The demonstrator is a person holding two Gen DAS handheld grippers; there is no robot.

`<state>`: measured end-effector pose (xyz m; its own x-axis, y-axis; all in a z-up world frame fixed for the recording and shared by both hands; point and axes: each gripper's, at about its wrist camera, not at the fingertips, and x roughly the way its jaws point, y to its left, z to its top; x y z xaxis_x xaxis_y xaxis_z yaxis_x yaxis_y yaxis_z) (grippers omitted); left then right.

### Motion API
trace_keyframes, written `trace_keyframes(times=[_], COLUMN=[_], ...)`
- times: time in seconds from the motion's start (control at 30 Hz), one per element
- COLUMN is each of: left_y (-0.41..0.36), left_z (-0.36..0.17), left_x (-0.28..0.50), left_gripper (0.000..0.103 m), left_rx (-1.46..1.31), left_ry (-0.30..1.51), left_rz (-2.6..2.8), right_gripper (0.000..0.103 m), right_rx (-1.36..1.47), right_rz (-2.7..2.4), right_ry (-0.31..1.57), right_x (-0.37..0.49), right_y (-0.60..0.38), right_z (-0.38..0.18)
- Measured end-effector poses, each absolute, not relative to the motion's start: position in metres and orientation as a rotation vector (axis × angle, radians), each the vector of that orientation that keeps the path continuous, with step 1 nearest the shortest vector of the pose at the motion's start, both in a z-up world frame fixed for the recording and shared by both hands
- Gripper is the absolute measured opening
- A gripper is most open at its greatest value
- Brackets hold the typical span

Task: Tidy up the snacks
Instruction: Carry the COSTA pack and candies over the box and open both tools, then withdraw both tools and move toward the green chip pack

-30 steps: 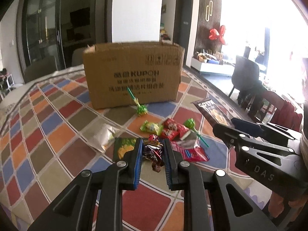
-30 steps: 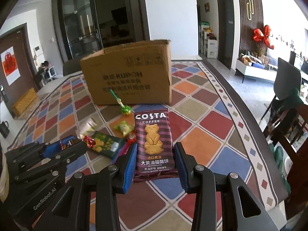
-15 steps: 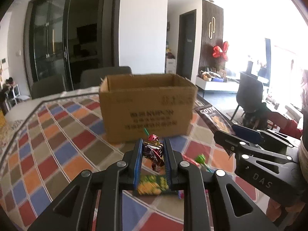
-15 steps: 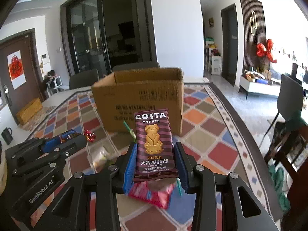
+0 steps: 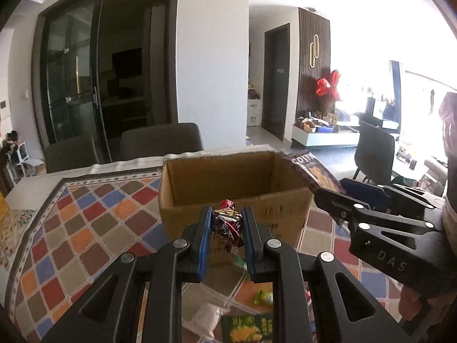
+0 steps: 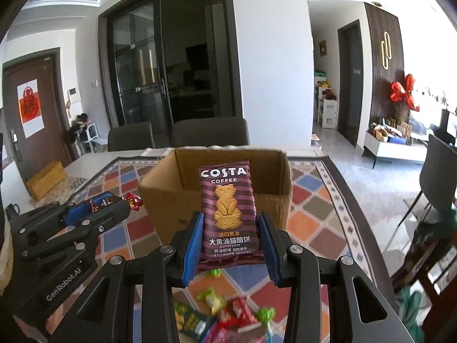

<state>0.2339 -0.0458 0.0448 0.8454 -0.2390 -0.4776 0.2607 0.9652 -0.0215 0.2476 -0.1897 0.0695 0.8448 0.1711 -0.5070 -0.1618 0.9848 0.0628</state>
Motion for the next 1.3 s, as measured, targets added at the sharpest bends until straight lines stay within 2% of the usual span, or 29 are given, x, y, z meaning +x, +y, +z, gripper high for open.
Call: trace_keyframes(times=[0.37,0.9,0.93,0.97,1.0,1.3], left_y=[-0.044,-0.050,-0.049,-0.049,-0.047,-0.038], left_z=[0.066,0.047,0.045,0.044,0.043,0.046], left_x=[0.301,0.367,0.370,0.372,0.372,0.345], left_gripper=[0.022,0.022,0.031,0.045,0.048,0.050], left_rx=[0.054,0.056,0.056,0.057,0.053,0.079], left_ry=[0.555,0.655,0.657,0.661,0.657,0.634], left_rz=[-0.281,-0.289,-0.278,-0.265,-0.255,-0.237], right_gripper=[0.040,0.041,0.042,0.043,0.048,0.048], right_rx=[0.012,0.003,0.005,0.008,0.011,-0.037], right_rz=[0.201,0.175,0.172,0.167,0.162,0.152], right_ry=[0.581,0.704,0.710,0.716,0.725,0.685], right_x=[0.309,0.377,0.379,0.381,0.383,0.360], right_y=[-0.186,-0.189,-0.190,-0.190,-0.190,-0.183], right_z=[0.096,0.071,0.069,0.067,0.065,0.064])
